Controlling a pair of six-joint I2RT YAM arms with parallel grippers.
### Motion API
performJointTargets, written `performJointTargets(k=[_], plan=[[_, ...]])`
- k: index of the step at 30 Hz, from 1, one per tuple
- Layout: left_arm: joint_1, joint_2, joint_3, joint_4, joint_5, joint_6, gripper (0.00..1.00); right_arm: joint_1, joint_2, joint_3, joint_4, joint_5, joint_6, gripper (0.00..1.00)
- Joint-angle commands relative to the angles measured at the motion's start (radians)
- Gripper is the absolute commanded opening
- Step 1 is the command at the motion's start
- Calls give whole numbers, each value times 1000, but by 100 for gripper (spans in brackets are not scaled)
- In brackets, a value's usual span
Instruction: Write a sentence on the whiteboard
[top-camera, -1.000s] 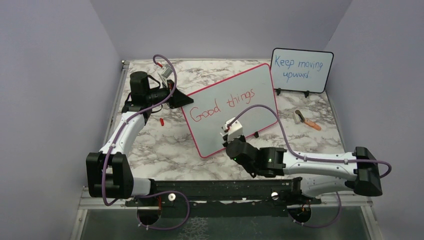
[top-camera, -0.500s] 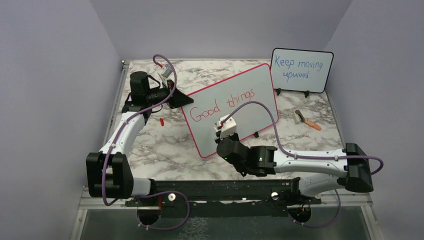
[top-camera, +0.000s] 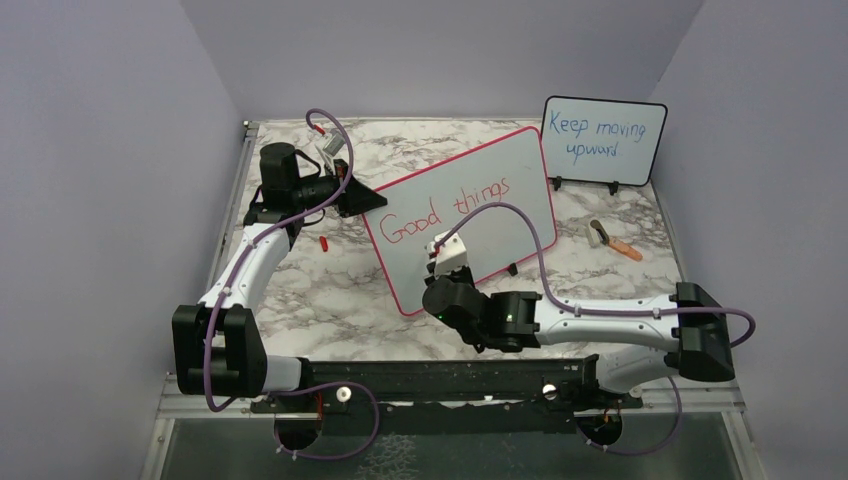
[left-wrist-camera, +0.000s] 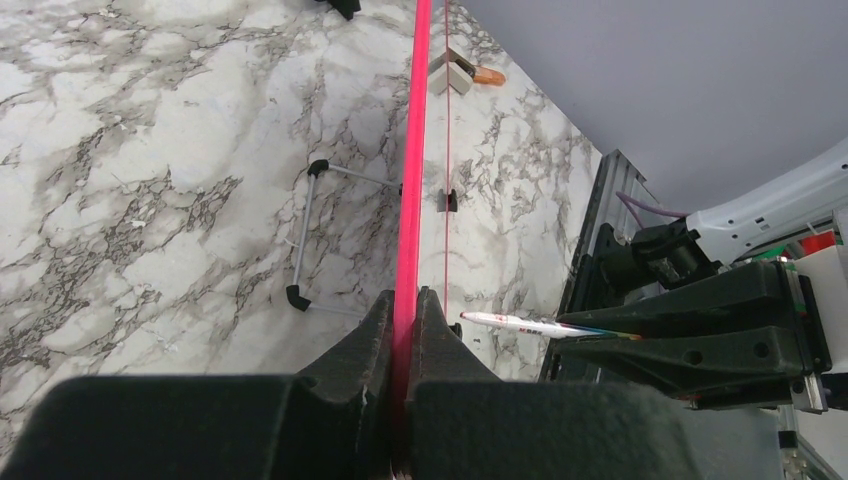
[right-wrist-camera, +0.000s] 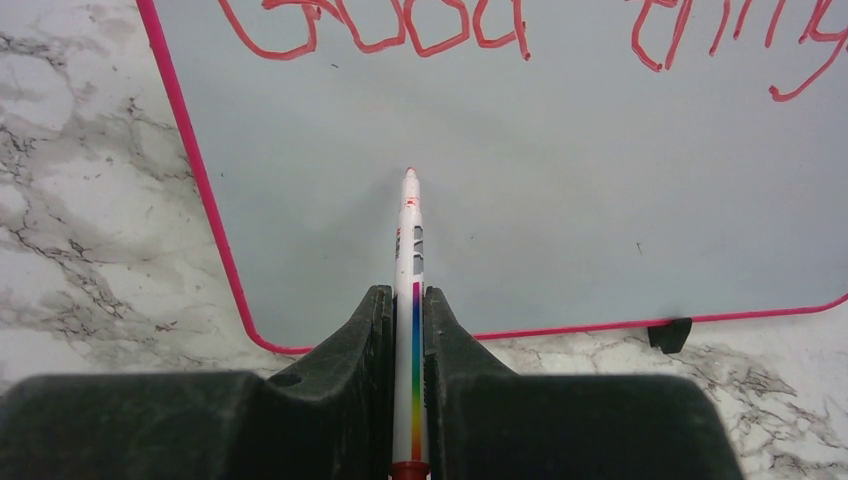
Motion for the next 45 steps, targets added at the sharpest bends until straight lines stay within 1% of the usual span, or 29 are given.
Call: performJointTargets(k=[1, 29, 45], plan=[[-22, 12, -36, -42, -121, 55, 0, 2, 30, 40, 12, 38, 6, 1], [-20, 19, -33, -41, -115, 54, 0, -53, 50, 34, 91, -10, -29, 1], [-20, 17, -32, -43, -111, 55, 0, -74, 87, 50, 94, -71, -42, 1]])
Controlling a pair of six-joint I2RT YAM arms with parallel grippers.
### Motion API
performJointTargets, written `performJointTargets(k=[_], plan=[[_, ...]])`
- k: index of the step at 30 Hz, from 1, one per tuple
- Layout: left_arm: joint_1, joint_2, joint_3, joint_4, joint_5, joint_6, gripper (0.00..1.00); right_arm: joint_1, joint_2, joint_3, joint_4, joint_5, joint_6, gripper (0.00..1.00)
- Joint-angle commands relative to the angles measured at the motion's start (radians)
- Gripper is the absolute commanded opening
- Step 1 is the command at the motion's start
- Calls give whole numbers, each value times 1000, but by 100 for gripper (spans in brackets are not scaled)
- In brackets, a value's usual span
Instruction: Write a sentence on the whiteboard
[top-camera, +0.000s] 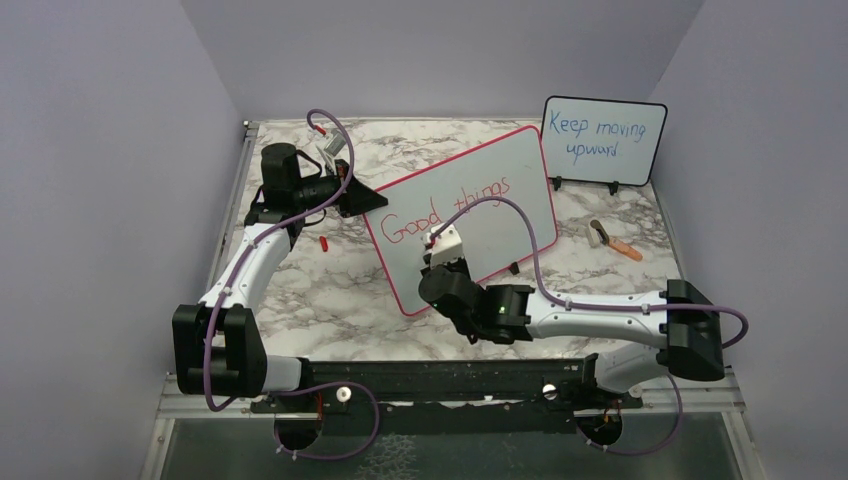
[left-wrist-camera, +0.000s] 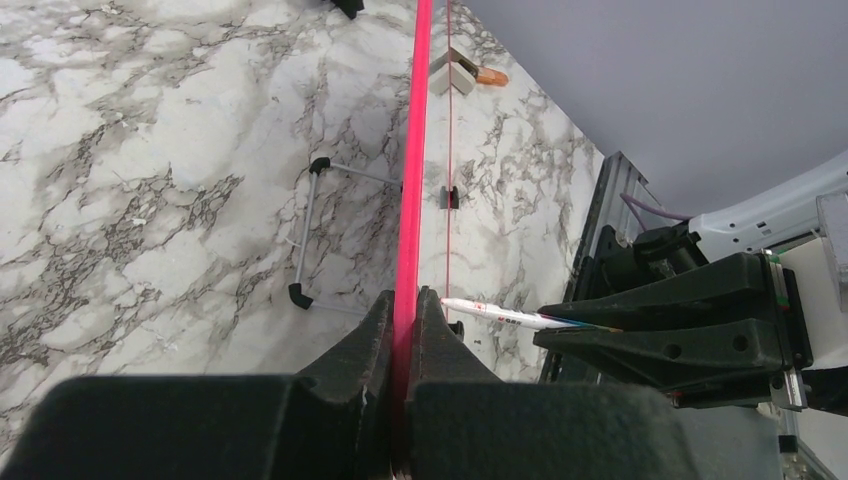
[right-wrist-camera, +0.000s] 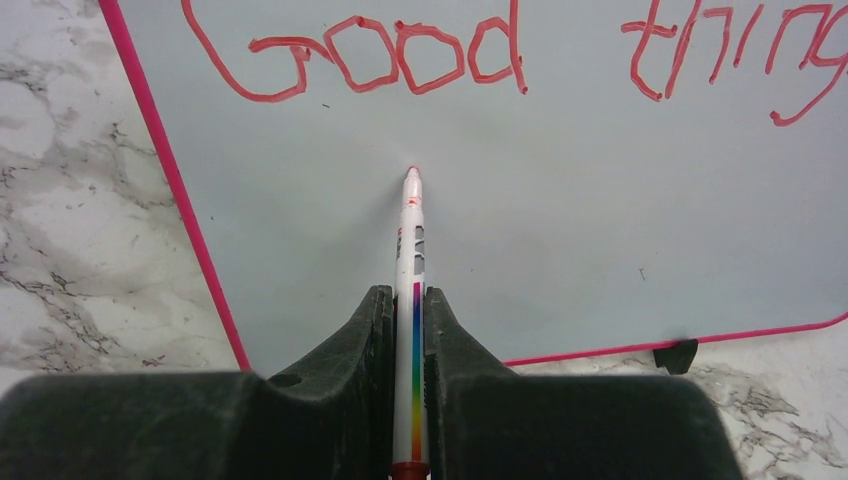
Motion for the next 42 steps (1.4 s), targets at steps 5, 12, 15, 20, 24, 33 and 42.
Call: performJointTargets(k=[5, 12, 15, 20, 24, 33, 42], plan=[[-13, 17, -29, -46, -100, 60, 0, -14, 38, 36, 35, -94, -26, 1], [-11, 18, -29, -48, -101, 62, 0, -14, 42, 38, 1, -142, -26, 1], [-10, 20, -28, -48, -101, 62, 0, -14, 43, 38, -25, -158, -17, 1], [-10, 20, -28, -49, -103, 63, 0, -14, 43, 35, -65, -169, -2, 1], [-8, 22, -27, -51, -103, 63, 0, -13, 41, 27, -92, -178, 4, 1], [-7, 23, -27, -51, -105, 62, 0, -14, 37, 16, -133, -166, 7, 1], [-7, 25, -27, -51, -105, 63, 0, -18, 14, 4, -165, -117, 10, 1]])
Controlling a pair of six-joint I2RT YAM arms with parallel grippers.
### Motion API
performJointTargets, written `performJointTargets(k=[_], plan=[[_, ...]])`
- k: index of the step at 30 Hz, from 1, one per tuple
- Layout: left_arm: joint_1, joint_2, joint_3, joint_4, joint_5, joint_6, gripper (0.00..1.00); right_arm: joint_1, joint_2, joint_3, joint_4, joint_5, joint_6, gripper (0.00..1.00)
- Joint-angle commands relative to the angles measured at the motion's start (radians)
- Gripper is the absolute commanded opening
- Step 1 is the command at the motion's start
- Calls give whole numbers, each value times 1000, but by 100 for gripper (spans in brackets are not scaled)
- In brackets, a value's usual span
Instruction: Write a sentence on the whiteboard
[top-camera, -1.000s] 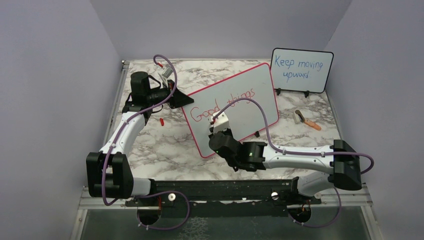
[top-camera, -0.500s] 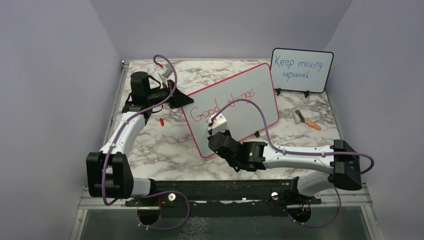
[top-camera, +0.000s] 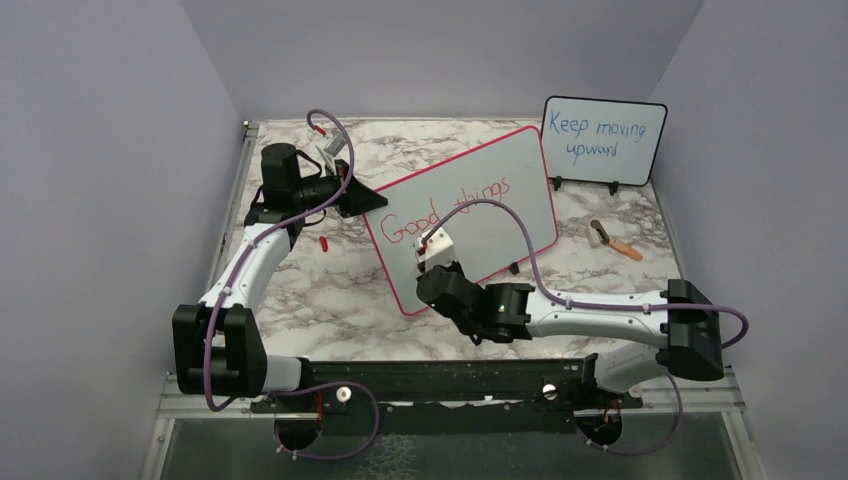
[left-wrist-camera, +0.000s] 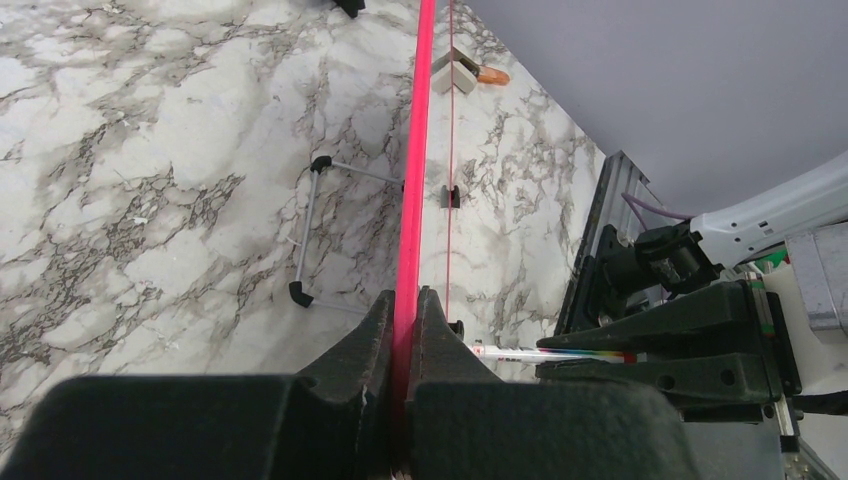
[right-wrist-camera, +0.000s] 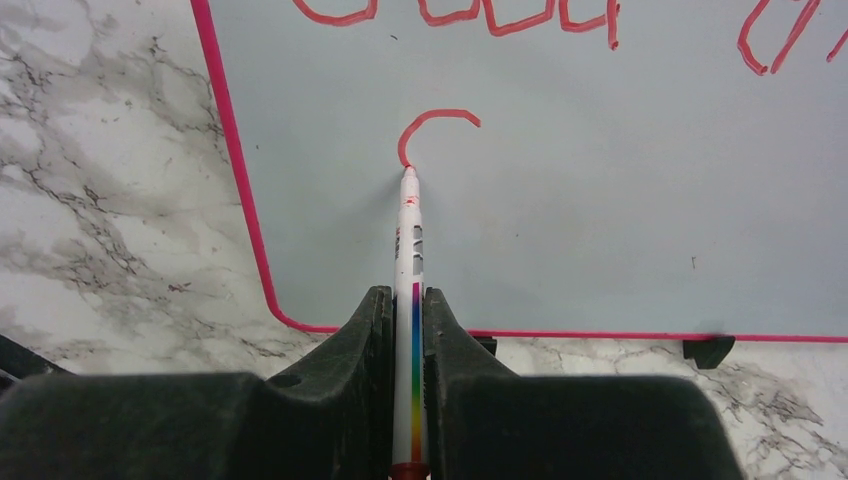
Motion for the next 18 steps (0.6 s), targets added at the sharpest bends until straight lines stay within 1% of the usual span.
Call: performJointTargets(k=[1, 11, 18], plan=[[-8, 25, -27, -47, -103, 58, 0, -20, 3, -24, -82, 32, 15, 1], [-8, 25, -27, -47, -103, 58, 0, -33, -20, -38, -73, 64, 18, 1], [-8, 25, -27, -49, -105, 61, 0, -43, -45, -53, -29, 99, 17, 1]])
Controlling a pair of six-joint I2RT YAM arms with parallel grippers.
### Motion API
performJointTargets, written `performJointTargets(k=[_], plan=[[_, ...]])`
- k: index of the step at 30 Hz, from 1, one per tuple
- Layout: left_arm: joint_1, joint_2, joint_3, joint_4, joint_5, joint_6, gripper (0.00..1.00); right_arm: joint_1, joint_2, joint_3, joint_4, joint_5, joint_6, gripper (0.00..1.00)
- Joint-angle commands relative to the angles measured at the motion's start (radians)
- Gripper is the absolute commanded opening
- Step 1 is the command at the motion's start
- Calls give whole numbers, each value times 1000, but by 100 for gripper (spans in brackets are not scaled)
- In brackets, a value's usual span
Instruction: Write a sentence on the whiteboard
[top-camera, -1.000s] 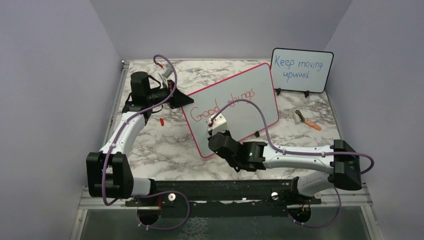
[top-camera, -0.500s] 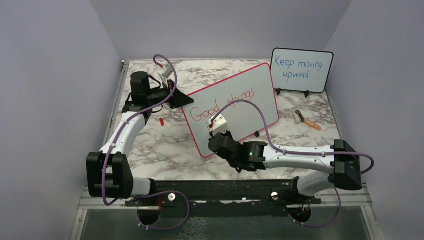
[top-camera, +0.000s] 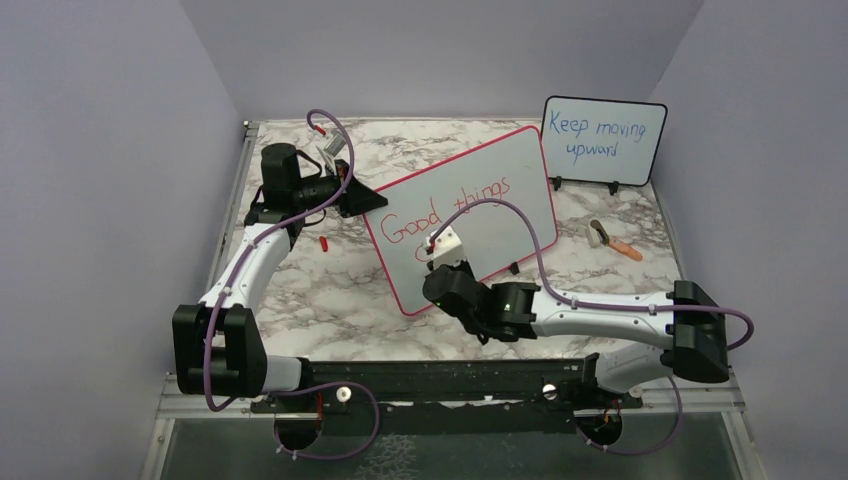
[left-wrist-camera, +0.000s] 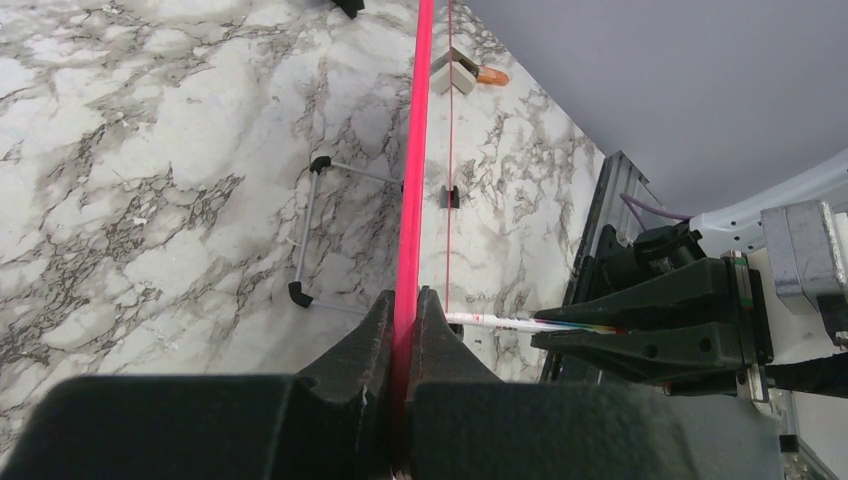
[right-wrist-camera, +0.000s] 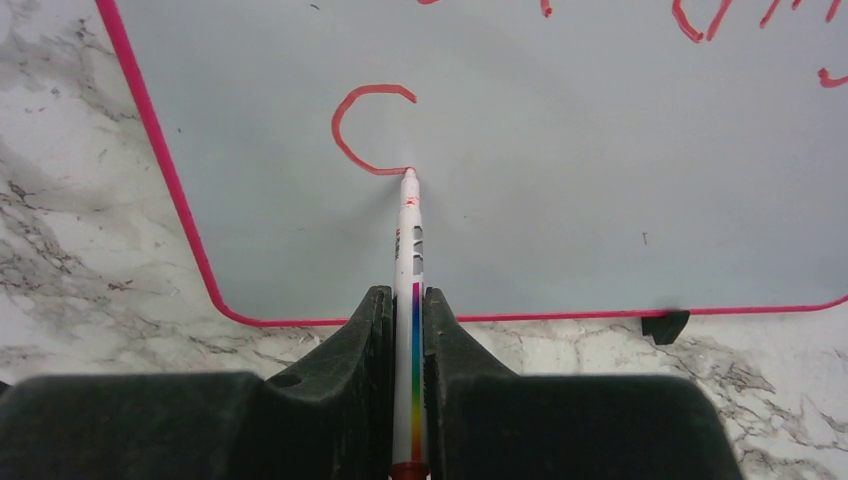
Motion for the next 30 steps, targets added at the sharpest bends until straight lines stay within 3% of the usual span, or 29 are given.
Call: performJointTargets(k=[1, 14, 30], plan=[[-8, 25, -27, -50, -105, 61, 0, -29, -21, -28, 25, 80, 13, 1], [-8, 28, -26, -52, -108, 62, 0, -52, -119, -64, 120, 4, -26, 1], [-7, 33, -23, -54, -105, 64, 0, -82, -80, -53, 138, -33, -34, 1]])
